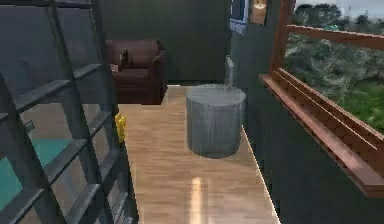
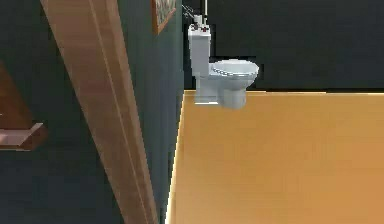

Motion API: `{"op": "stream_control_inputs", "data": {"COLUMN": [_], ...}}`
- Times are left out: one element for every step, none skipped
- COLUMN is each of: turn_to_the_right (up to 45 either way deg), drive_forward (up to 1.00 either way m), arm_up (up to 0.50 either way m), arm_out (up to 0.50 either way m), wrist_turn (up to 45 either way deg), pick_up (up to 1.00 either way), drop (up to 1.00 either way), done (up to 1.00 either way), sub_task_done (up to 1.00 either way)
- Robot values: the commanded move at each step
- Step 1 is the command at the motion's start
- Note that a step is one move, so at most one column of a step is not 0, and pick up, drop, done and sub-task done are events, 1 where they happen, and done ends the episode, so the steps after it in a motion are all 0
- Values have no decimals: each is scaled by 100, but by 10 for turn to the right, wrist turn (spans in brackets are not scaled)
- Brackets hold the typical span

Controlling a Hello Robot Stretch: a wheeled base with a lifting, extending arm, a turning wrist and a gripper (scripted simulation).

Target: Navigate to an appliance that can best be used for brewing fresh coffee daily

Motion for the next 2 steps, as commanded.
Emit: {"op": "stream_control_inputs", "data": {"turn_to_the_right": [0, -120], "drive_forward": [100, 0], "arm_up": [0, 0], "arm_out": [0, 0], "wrist_turn": [0, 0], "pick_up": [0, 0], "drop": [0, 0], "done": [0, 0], "sub_task_done": [0, 0]}}
